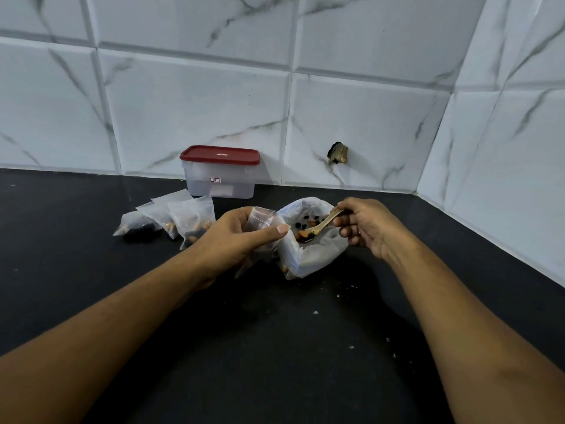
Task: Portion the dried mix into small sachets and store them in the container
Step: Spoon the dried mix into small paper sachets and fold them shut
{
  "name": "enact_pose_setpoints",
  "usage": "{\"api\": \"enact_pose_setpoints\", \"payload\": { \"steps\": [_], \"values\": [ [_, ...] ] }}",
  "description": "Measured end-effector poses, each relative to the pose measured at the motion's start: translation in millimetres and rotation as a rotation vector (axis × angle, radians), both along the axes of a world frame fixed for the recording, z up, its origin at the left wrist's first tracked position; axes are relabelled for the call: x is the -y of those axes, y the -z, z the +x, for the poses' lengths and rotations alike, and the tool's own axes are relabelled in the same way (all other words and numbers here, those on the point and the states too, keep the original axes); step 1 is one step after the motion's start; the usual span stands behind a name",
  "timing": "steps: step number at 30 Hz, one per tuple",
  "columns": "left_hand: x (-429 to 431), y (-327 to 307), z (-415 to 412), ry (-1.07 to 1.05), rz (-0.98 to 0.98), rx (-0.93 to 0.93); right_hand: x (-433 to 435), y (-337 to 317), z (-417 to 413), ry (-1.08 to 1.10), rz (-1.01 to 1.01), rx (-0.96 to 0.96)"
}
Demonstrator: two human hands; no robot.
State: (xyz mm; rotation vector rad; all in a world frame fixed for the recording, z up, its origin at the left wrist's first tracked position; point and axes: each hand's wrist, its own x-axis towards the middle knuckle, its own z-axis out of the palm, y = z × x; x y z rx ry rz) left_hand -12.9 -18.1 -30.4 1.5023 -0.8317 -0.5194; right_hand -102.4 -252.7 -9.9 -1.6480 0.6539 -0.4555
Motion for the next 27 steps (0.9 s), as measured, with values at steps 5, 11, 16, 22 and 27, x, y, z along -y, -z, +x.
{"api": "enact_pose_setpoints", "payload": {
  "steps": [5, 11, 16, 22, 27],
  "values": [
    [0.2, -0.3, 1.3, -0.005, 0.013, 0.009, -1.7, 0.6, 0.3, 0.007, 0.028, -0.005],
    [0.2, 0.1, 0.3, -0.023, -0.015, 0.009, 3.5, -2.7, -1.3, 0.09, 0.096, 0.1],
    [0.4, 1.4, 2.9, -0.014, 0.017, 0.026, -1.1, -9.0, -0.6, 0.104, 0.115, 0.168],
    [0.2, 2.8, 3.7, 0.009, 0.042, 0.061, -20.4, -15.6, 0.0, 0.053, 0.104, 0.177],
    [0.5, 3.4, 4.4, 0.03, 0.044, 0.059, -41.2, -17.2, 2.1, -0.003, 0.064, 0.164]
  ]
}}
